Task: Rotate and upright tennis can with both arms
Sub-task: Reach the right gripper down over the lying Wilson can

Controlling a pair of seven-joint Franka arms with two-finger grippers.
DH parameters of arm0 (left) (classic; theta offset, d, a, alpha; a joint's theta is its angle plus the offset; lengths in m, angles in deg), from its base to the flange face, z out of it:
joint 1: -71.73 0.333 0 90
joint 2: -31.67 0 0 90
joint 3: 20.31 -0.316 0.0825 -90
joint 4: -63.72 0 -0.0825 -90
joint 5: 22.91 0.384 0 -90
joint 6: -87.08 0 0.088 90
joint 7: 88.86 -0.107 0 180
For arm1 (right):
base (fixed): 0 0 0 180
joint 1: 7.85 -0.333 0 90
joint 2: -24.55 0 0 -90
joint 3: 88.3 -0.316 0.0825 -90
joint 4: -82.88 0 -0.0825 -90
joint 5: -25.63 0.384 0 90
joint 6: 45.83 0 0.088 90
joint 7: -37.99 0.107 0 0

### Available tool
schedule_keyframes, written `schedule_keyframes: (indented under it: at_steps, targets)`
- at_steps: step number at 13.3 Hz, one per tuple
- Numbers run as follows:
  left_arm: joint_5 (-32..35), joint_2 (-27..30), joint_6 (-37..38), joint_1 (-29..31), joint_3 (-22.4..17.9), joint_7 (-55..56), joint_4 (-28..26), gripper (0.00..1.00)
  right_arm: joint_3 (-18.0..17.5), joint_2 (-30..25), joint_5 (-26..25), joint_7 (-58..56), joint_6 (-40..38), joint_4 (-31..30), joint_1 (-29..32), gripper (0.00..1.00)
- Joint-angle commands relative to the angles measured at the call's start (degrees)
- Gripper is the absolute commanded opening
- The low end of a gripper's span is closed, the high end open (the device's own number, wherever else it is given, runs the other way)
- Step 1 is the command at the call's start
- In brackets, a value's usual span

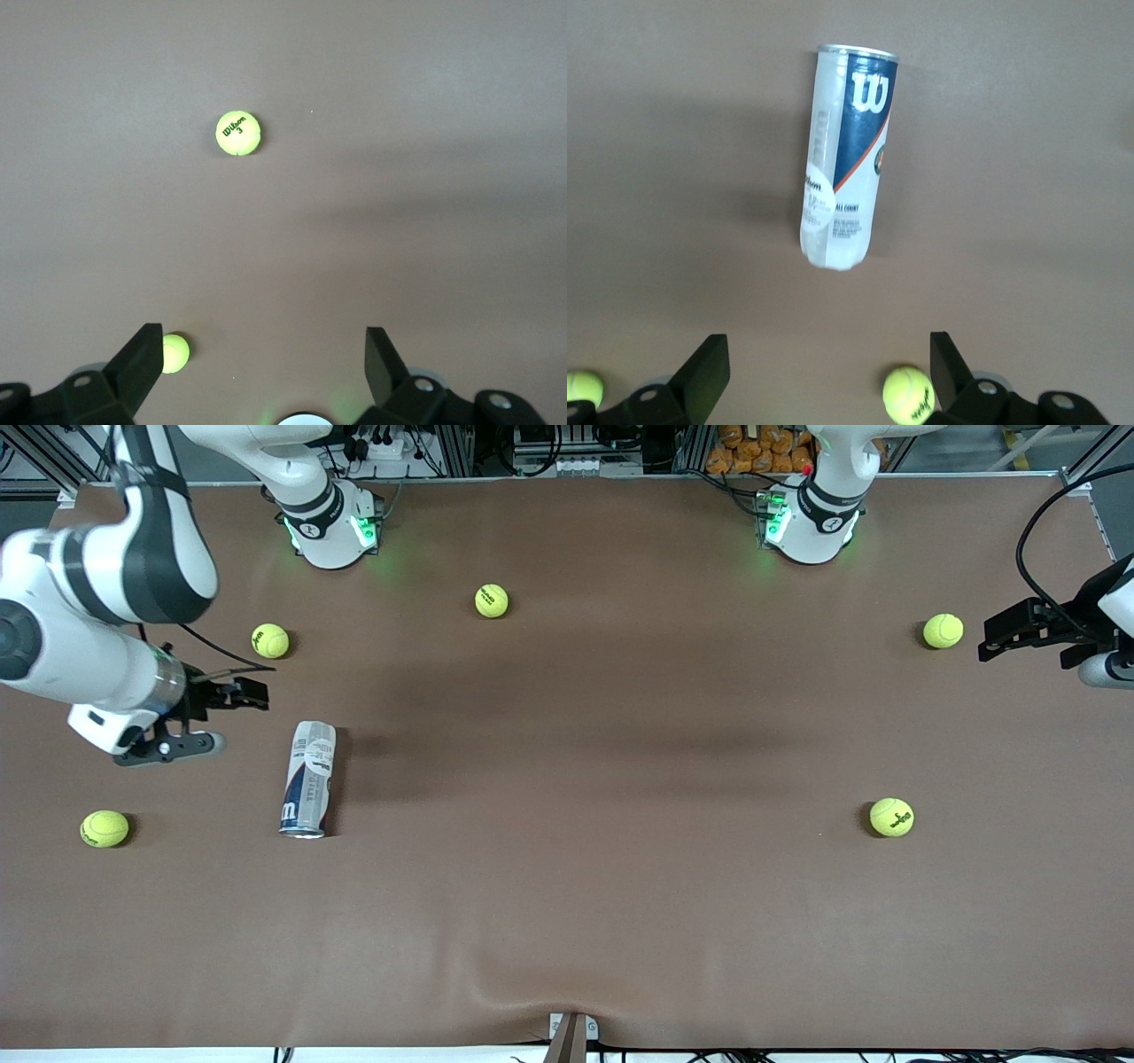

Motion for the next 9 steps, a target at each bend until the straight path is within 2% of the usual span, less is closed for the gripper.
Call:
schedule_keyframes:
  at_steps: [1,4,7,9]
  targets:
    - [-0.42,-0.14,0.79,0.63,0.32,-1.56,0.48,1.0,0.06,0.03,-0.13,4.52,8.5,-6.76,-1.97,1.0]
    - [-0.42,-0.23,0.79,0.63,0.32,-1.56,0.39,1.0,0.14,4.15,-0.83,11.21,15.64,-8.71,-4.26,1.0]
    - [-0.42,-0.23,0.79,0.55,0.32,-1.56,0.48,1.0,0.23,8.11,-1.27,11.13,21.09,-8.62,-3.83,1.0]
    - [-0.42,-0.23,0.79,0.55,0.32,-1.56,0.48,1.0,0.32,9.61,-3.72,11.13,22.59,-8.54,-2.6,1.0]
